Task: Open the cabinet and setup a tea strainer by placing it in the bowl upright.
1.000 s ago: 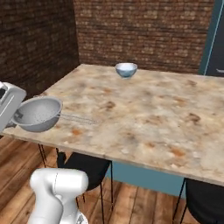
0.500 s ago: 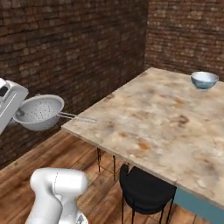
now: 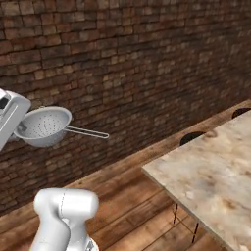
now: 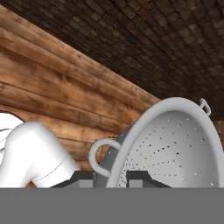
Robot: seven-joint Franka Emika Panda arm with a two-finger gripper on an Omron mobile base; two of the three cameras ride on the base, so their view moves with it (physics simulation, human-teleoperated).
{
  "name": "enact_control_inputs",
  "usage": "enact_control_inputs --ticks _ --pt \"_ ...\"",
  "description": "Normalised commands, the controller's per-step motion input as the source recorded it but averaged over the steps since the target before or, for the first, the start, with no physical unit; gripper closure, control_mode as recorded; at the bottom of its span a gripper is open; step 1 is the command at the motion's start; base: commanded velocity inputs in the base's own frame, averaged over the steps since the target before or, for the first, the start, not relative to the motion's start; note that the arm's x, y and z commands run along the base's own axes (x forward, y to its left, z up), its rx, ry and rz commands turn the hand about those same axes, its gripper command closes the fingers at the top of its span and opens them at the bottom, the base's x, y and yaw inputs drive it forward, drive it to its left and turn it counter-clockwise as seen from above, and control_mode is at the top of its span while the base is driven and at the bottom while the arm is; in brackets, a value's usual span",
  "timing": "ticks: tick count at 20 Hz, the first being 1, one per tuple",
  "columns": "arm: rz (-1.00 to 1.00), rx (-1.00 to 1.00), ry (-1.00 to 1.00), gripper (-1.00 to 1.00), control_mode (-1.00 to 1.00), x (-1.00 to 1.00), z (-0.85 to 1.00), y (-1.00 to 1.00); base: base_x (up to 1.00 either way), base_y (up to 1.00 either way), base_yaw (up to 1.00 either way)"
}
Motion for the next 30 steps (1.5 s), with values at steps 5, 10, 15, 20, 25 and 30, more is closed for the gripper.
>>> enact_control_inputs --ticks 5,10,15,20,25,30 --pt "0.00 0.00 0.00 1.00 1.00 0.00 0.00 0.00 0.57 0.11 0.40" --pt "0.00 0.00 0.00 1.00 1.00 0.00 0.00 0.00 0.62 0.00 0.39" --pt "0.00 0.00 0.00 1.00 1.00 0.00 0.00 0.00 0.56 -0.15 0.31" --pt "0.00 0.00 0.00 1.00 1.00 0.00 0.00 0.00 0.75 -0.36 0.15" --pt "0.00 0.00 0.00 1.00 1.00 0.00 0.00 0.00 0.89 -0.38 0.16" --pt "0.00 0.00 0.00 1.00 1.00 0.00 0.00 0.00 0.72 0.17 -0.05"
